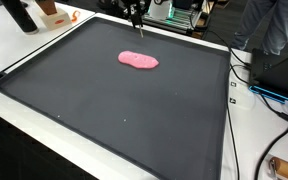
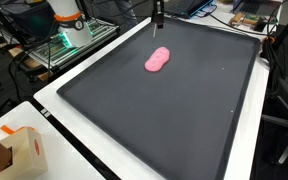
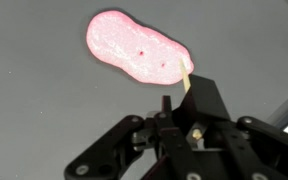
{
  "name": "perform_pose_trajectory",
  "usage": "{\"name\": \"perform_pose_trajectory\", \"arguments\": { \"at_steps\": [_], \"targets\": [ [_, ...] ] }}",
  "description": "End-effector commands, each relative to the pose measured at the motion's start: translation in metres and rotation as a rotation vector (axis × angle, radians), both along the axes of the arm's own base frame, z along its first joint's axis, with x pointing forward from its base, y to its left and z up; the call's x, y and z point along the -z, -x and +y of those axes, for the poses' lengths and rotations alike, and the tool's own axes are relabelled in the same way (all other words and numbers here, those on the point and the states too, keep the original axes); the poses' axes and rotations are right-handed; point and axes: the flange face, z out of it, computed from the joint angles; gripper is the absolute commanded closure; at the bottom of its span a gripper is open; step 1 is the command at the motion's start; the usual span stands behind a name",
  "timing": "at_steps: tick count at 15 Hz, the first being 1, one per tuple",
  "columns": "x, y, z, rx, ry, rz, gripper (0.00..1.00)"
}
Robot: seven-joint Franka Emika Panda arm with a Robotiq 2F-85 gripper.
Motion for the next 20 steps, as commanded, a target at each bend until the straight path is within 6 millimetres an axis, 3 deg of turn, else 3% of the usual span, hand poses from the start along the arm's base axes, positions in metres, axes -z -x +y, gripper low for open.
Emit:
{"name": "perform_pose_trajectory", "arguments": {
  "at_steps": [1, 2, 12, 13, 16, 20],
  "targets": [
    [-0.002, 0.001, 0.003, -0.005, 0.017, -0.008, 0.94],
    [-0.003, 0.001, 0.005, -0.008, 0.02, -0.011, 0.75],
    [-0.003, -0.001, 0.005, -0.005, 0.019, -0.014, 0.75],
    [-0.003, -0.001, 0.005, -0.005, 0.019, -0.014, 0.94],
    [0.004, 0.004, 0.033, -0.049, 0.141, -0.023, 0.94],
    [0.014, 0.016, 0.093, -0.131, 0.315, -0.056, 0.94]
  ]
}}
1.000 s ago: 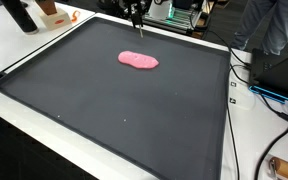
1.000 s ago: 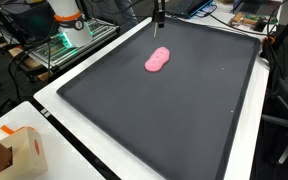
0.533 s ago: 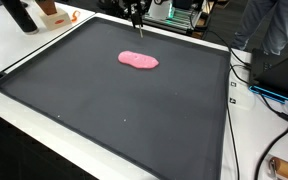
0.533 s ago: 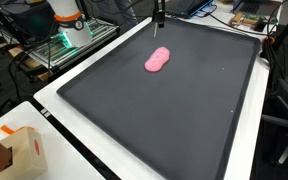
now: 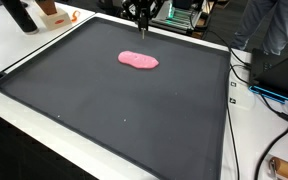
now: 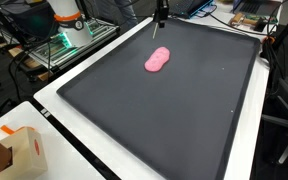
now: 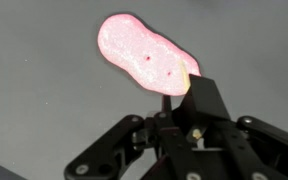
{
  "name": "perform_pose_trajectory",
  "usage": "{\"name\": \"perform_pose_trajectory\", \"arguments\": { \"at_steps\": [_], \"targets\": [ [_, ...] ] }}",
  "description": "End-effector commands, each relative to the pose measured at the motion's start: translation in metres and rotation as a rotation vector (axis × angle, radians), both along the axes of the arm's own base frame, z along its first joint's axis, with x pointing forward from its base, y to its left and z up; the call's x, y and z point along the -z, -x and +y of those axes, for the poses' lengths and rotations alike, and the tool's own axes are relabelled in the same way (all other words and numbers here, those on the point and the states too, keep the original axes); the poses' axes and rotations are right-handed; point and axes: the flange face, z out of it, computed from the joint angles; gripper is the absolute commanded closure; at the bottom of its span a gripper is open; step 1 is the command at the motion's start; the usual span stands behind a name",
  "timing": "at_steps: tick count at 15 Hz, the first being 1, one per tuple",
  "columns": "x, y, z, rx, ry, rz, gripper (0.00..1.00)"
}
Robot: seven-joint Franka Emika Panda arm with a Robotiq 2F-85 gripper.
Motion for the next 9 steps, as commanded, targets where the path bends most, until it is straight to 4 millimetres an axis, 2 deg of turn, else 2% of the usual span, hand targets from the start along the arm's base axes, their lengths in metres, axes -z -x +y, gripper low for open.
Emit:
{"name": "perform_pose_trajectory", "arguments": {
  "at_steps": [1, 4, 9],
  "targets": [
    [0.011, 0.012, 0.054, -0.054, 0.135, -0.051, 0.94],
    [0.022, 0.02, 0.095, -0.093, 0.256, -0.13, 0.94],
    [0.045, 0.029, 0.139, -0.101, 0.407, -0.262, 0.94]
  ]
}}
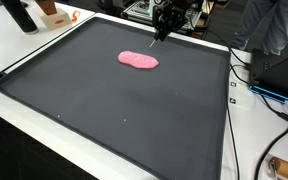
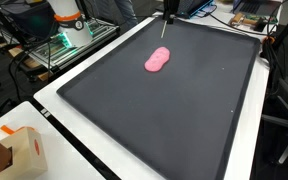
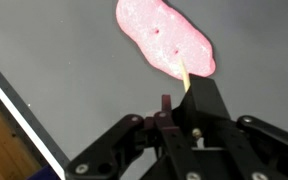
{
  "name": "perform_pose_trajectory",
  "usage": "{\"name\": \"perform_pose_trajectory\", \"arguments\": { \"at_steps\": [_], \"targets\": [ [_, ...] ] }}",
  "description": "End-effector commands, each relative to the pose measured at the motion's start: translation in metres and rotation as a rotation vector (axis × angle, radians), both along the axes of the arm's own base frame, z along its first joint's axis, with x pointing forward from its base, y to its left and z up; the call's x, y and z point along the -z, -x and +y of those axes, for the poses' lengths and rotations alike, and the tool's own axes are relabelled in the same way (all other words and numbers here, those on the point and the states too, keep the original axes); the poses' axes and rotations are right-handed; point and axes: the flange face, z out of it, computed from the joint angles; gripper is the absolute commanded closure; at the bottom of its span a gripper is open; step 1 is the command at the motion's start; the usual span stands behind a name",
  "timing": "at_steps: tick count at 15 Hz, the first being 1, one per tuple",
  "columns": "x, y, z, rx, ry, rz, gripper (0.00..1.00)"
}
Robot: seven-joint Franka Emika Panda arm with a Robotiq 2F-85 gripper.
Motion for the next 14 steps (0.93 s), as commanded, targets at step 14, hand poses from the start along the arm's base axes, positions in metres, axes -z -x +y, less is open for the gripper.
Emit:
{"name": "perform_pose_trajectory", "arguments": {
  "at_steps": [14],
  "targets": [
    [0.077, 0.015, 0.075, 0.125, 0.309, -0.202, 0.94]
  ]
}}
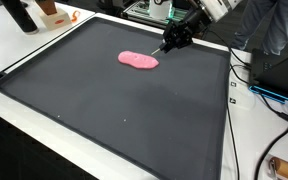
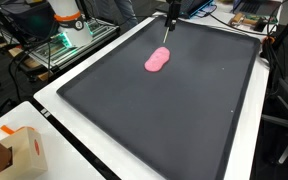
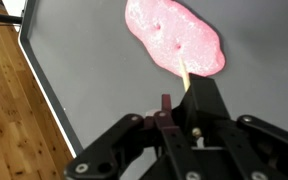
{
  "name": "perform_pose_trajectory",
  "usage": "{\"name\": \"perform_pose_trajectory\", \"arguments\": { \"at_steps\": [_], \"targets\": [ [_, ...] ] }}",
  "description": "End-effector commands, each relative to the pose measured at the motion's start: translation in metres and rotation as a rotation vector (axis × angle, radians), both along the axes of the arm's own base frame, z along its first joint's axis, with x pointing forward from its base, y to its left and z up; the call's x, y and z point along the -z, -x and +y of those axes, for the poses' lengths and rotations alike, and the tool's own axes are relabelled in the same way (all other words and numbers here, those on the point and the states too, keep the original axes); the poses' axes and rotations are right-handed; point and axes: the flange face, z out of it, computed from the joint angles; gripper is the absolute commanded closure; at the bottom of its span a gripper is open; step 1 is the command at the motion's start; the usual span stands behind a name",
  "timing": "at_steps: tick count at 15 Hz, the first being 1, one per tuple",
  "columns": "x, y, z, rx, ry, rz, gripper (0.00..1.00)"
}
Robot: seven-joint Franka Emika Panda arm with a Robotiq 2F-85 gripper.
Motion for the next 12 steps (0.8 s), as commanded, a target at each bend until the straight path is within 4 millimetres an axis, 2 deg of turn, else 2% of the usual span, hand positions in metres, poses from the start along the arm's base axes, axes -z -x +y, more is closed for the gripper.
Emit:
{"name": "perform_pose_trajectory", "arguments": {
  "at_steps": [1, 6, 12],
  "targets": [
    [0.015, 0.001, 0.013, 0.038, 0.075, -0.037, 0.94],
    [0.031, 0.0, 0.022, 0.087, 0.118, -0.056, 0.94],
    [0.043, -0.006, 0.022, 0.126, 0.136, -0.045, 0.94]
  ]
}}
